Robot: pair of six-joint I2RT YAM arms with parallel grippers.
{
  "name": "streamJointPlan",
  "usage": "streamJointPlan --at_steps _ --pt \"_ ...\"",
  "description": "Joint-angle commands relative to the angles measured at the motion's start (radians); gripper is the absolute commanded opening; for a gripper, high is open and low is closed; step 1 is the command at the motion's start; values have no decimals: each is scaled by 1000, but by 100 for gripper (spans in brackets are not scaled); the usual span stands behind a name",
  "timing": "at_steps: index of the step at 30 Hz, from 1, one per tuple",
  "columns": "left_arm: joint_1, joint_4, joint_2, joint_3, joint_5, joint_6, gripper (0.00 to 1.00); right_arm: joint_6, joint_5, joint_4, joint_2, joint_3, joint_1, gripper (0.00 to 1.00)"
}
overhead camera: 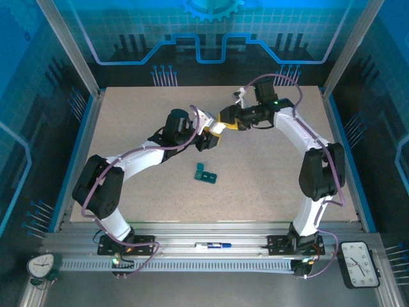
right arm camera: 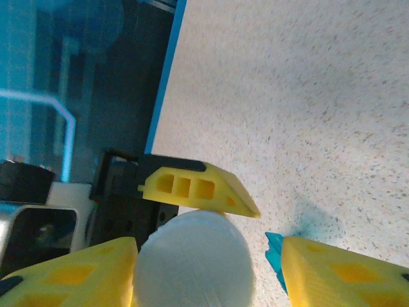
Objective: Sort the pills into containers
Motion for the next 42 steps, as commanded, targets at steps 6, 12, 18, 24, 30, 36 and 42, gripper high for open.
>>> streamJointPlan --at_steps 6,12,18,24,30,36,42 --pt "6 -7 -20 38 1 -15 0 160 20 177 -130 -109 -76 71" --pt "5 -12 -30 38 -20 -10 0 263 210 232 -199 -186 -55 78" --pt "5 -16 -29 41 -20 -13 0 285 271 242 -194 -180 -6 79" --pt "5 -25 -23 47 -16 -15 0 288 275 252 -152 -155 50 78" --pt "5 -28 -19 50 -14 -17 0 288 274 254 -121 -136 94 76" --pt "4 -30 -19 52 -13 -18 0 279 273 260 -118 -144 108 64" --pt "4 -28 -19 52 -12 -19 0 269 268 283 -126 -164 105 47"
